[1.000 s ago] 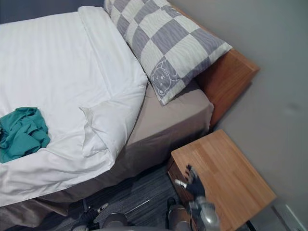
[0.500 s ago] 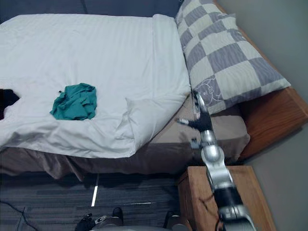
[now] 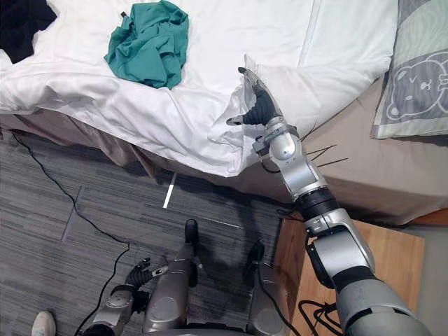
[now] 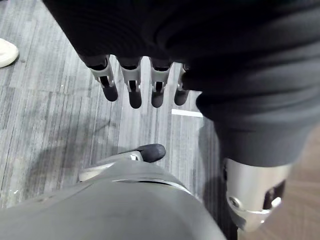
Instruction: Tidy the bed and pick cloth on bed and put in laundry
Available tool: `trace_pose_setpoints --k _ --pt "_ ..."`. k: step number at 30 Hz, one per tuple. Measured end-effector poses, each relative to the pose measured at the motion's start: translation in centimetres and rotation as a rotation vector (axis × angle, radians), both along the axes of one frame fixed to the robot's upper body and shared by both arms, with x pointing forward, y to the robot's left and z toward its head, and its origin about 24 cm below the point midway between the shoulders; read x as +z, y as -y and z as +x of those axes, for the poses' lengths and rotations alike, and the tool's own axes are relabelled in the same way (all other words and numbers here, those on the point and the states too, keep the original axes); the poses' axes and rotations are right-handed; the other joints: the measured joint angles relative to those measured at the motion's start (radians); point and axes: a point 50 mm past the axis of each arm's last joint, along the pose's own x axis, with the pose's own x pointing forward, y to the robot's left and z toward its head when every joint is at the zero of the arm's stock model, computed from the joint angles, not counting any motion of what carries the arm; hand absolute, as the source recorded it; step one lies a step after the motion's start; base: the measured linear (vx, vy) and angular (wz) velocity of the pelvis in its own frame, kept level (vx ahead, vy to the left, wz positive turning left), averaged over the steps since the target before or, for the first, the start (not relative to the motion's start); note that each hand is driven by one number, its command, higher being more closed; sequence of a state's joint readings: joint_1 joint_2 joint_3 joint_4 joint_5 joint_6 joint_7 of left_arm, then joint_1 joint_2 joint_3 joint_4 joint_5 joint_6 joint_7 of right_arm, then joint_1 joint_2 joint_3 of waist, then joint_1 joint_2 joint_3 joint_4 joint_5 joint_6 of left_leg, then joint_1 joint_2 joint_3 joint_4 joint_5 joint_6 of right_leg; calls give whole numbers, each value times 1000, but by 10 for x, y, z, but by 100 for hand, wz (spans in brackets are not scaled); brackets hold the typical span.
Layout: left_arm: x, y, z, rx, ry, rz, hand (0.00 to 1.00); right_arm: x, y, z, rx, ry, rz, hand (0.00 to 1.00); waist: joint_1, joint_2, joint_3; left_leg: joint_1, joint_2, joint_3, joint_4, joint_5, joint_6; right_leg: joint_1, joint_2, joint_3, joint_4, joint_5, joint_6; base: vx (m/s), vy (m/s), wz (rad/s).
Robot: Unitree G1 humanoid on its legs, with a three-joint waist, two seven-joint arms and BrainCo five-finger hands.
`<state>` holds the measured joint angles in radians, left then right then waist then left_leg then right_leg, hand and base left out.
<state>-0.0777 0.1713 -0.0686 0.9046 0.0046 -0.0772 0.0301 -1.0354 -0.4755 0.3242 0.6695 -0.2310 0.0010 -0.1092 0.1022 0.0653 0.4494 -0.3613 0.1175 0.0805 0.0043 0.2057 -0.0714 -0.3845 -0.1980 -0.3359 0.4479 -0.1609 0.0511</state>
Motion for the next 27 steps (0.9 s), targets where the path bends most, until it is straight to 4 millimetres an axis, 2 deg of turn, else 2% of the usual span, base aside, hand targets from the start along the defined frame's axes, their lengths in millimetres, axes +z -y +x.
trace_pose_setpoints --k 1,3,5,10,14,17,18,19,20,21,22,23,25,26,27 --pt "4 8 10 -38 28 -14 0 9 17 3 -102 19 -70 100 16 27 10 -36 -4 -9 -5 6 1 -44 -8 -6 18 -8 -1 -85 -5 30" --pt "5 16 13 -59 36 -33 0 23 31 2 -172 78 -156 100 17 60 27 -44 -14 -27 -28 24 11 -59 -21 -19 42 -17 7 -57 -32 29" --pt "3 16 9 -74 24 -27 0 28 43 2 -212 77 -189 100 24 62 27 -32 -24 -30 -38 35 12 -59 -37 -21 63 -26 6 5 -47 21" --pt "3 15 8 -86 22 -38 0 29 52 0 -222 78 -192 100 18 61 27 -17 -37 -22 -55 38 17 -54 -49 -10 56 -22 16 17 -33 0" --pt "4 14 8 -90 26 -40 0 7 60 -1 -221 15 -124 100 11 58 28 53 -33 4 -81 45 17 17 -39 3 -3 4 29 62 -34 -16" --pt "8 12 12 -98 57 -48 0 -20 70 -10 -223 -14 83 100 -15 45 28 115 -27 33 -96 41 20 93 -18 18 -77 37 37 75 4 -25" --pt "8 10 10 -92 60 -46 0 -40 72 -18 -226 -24 210 100 -28 25 22 140 -24 59 -96 36 17 123 -7 37 -116 57 42 50 16 -33" --pt "8 9 9 -86 58 -47 0 -48 72 -22 -230 -25 255 100 -36 18 19 149 -25 69 -96 33 16 135 -4 40 -130 62 44 51 20 -45" --pt "6 7 6 -71 52 -50 0 -68 74 -32 -243 -36 334 100 -44 1 10 170 -25 86 -96 21 13 155 5 54 -154 74 46 51 23 -43" --pt "4 5 0 -52 39 -51 0 -91 72 -44 -257 -61 392 100 -61 -25 -5 188 -22 106 -96 11 15 173 11 69 -176 84 49 95 12 -57" --pt "-1 2 -8 -36 9 -49 0 -122 70 -64 -282 -106 444 100 -87 -57 -28 214 -20 127 -96 -1 13 197 18 88 -202 90 53 84 3 -47" --pt "-3 1 -11 -30 -6 -50 0 -136 69 -74 -298 -131 464 100 -94 -67 -42 224 -18 135 -97 -7 10 206 21 93 -212 93 55 126 -19 -46" --pt "-11 2 -29 -2 -60 -60 0 -194 71 -120 -388 -266 532 100 -121 -101 -104 269 -14 172 -98 -30 9 246 30 121 -247 99 60 126 -22 -43" --pt "-14 2 -34 4 -75 -63 0 -205 72 -129 -415 -297 553 100 -127 -106 -117 281 -14 177 -98 -35 7 256 31 123 -255 99 60 106 -14 -36" --pt "-18 4 -42 2 -105 -62 0 -227 74 -149 -470 -367 582 100 -144 -107 -144 304 -12 191 -99 -47 8 280 35 132 -273 101 62 79 -7 -33"
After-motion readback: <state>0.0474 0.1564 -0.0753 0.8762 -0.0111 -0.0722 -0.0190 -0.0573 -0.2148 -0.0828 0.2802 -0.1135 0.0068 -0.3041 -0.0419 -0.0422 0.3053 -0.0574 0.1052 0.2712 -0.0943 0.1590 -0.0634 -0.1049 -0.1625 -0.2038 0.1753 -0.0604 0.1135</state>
